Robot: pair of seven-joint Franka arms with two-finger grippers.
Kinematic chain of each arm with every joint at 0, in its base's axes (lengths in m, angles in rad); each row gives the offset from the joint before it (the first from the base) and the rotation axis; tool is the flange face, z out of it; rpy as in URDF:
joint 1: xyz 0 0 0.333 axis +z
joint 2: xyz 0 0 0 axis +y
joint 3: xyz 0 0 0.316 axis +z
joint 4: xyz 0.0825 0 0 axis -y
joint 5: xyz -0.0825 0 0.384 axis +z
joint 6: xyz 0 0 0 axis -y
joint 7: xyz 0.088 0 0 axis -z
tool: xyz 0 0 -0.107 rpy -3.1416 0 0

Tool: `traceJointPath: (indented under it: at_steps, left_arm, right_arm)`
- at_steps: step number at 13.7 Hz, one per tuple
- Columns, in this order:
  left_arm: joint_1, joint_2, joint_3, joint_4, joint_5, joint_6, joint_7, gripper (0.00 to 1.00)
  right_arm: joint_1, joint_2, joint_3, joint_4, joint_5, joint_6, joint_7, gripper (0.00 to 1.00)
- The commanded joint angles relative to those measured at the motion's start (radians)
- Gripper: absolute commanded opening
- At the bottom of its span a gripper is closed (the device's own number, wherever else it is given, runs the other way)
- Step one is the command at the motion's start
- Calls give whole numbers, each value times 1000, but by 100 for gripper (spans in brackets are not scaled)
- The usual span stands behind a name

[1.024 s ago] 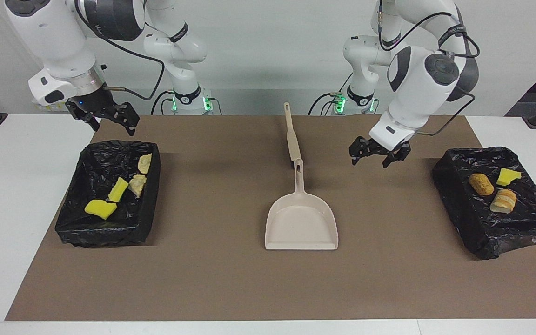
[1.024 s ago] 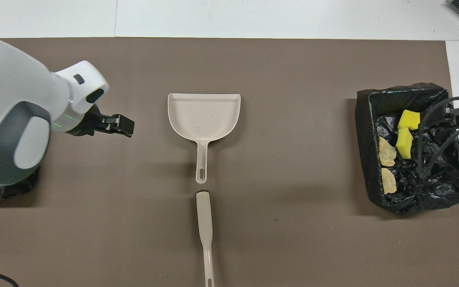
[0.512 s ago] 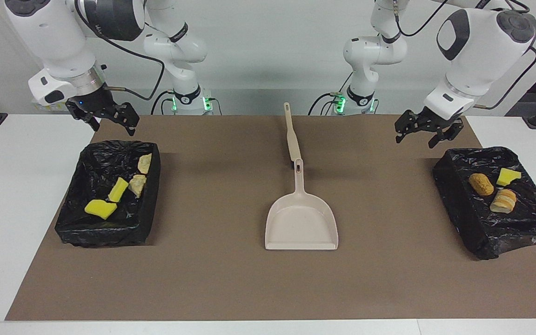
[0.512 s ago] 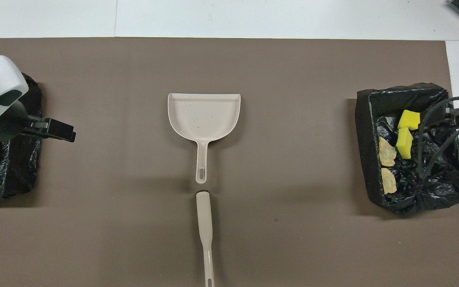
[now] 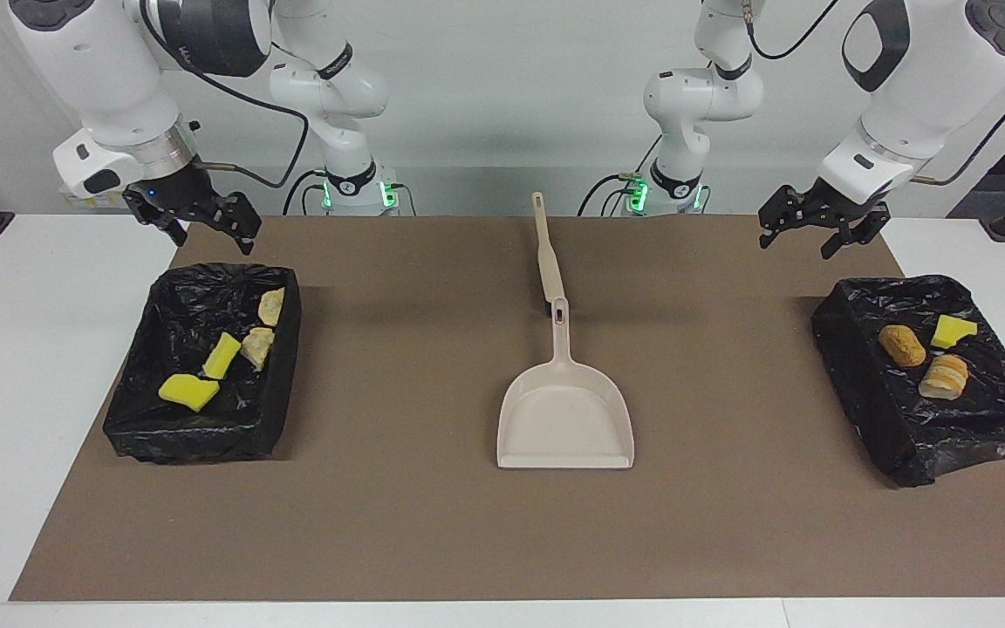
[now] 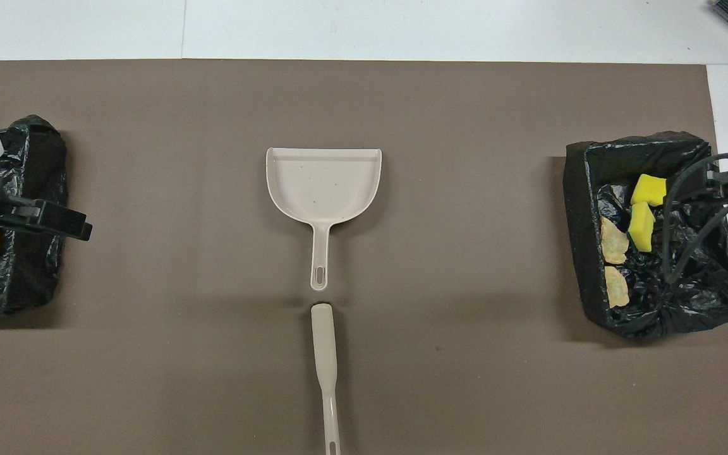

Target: Sweep and dump trash in bin

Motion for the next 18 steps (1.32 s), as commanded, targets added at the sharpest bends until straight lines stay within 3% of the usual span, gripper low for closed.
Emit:
traceJointPath:
  at_steps: [1, 15, 18]
  left_arm:
    - [3, 16, -2, 49, 17, -40, 6, 100]
    - [0, 16, -2, 46, 19, -37, 4, 100]
    - [1, 15, -2, 46, 19, -37, 6, 100]
  right_arm:
    - [-6, -10, 3, -15, 17, 21, -25, 100]
    - [-5, -10, 10, -5, 26, 19, -23, 100]
    - [18, -41, 13, -11, 29, 12, -86, 100]
